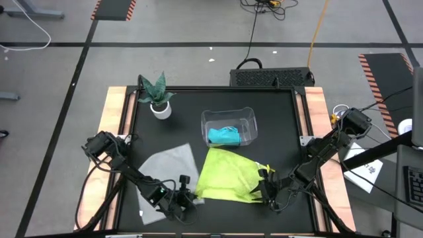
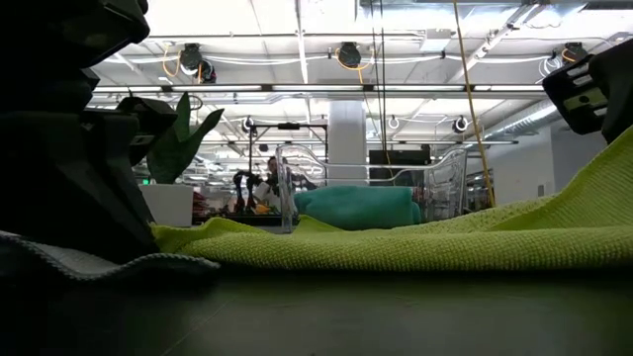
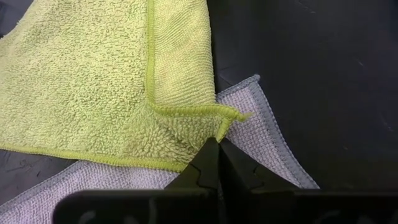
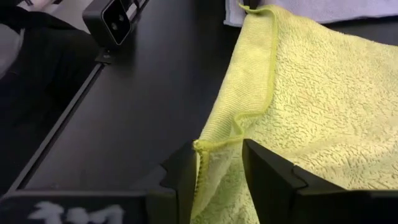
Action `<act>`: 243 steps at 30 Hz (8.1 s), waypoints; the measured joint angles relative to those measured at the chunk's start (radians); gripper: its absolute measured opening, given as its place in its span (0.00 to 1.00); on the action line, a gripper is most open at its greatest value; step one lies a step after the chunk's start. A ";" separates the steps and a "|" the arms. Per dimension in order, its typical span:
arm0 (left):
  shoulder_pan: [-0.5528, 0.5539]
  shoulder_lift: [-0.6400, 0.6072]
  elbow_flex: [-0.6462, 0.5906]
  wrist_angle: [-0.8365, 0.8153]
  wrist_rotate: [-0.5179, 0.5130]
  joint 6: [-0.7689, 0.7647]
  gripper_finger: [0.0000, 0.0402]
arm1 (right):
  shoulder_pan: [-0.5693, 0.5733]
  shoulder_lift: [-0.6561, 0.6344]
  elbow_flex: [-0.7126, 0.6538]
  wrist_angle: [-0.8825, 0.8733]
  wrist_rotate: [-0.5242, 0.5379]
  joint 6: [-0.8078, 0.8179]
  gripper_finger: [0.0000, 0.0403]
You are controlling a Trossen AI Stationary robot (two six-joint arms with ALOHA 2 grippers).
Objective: Fold microfiber towels
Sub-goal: Fold the green towel
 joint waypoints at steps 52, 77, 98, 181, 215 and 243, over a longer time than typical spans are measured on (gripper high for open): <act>0.007 0.001 -0.001 0.031 0.001 -0.029 0.02 | 0.035 0.000 0.000 -0.234 -0.020 0.300 0.32; -0.022 0.003 0.001 0.037 -0.074 0.045 0.02 | 0.103 0.000 0.000 0.021 -0.050 0.181 0.01; -0.102 -0.079 -0.006 0.086 -0.003 0.125 0.07 | 0.205 0.339 0.002 0.367 -0.073 0.225 0.00; 0.011 -0.241 0.000 0.150 -0.134 0.407 0.04 | 0.022 0.025 -0.282 0.954 0.109 -0.441 0.04; 0.063 -0.241 0.000 0.318 -0.131 0.325 0.10 | -0.019 0.026 -0.282 0.948 0.108 -0.440 0.04; 0.365 -0.241 -0.001 -0.016 -0.089 0.331 0.10 | -0.106 0.025 -0.282 0.668 0.108 -0.160 0.04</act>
